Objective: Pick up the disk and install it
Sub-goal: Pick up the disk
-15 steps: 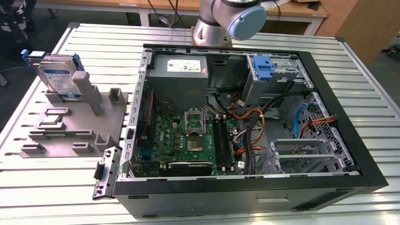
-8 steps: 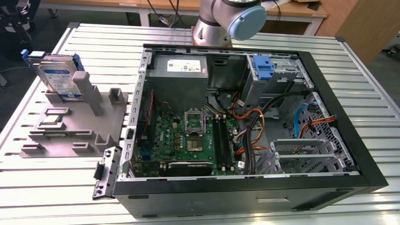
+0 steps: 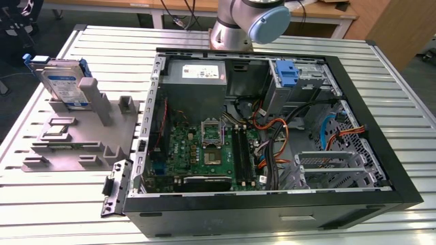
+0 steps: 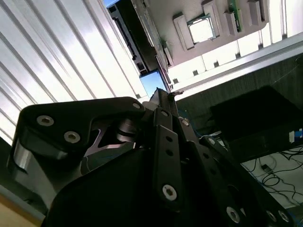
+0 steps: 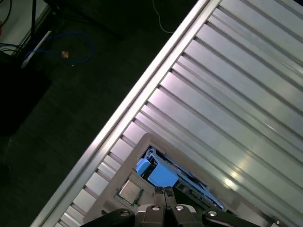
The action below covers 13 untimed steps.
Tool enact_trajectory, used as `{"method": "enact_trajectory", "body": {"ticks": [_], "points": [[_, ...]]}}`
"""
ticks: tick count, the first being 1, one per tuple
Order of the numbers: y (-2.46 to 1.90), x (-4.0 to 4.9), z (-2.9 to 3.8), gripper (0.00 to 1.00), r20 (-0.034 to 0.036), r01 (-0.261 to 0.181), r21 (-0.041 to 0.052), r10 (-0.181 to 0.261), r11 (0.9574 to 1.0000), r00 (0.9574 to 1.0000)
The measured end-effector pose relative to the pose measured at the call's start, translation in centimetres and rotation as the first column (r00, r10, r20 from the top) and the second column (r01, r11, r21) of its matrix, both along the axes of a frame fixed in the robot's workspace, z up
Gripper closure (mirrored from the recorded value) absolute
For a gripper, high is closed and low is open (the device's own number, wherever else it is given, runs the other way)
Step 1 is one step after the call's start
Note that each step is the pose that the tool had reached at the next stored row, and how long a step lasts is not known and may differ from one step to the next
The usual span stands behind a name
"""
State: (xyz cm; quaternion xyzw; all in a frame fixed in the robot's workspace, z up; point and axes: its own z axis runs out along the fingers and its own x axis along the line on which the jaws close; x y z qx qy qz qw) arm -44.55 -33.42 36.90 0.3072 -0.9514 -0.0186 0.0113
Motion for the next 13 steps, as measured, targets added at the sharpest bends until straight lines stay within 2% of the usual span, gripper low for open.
{"method": "enact_trajectory", "body": {"ticks": [4,7,10,13], "points": [[0.00,0.00,0.00,0.90,-0.0001,-0.046,0.0000,0.046,0.9989,0.9989],[0.00,0.01,0.00,0.90,0.0000,-0.084,0.0000,0.084,0.9965,0.9965],[0.00,0.02,0.00,0.90,-0.0001,-0.127,0.0000,0.127,0.9919,0.9919],[0.00,0.03,-0.01,0.90,0.0000,-0.170,0.0000,0.170,0.9854,0.9854]]}}
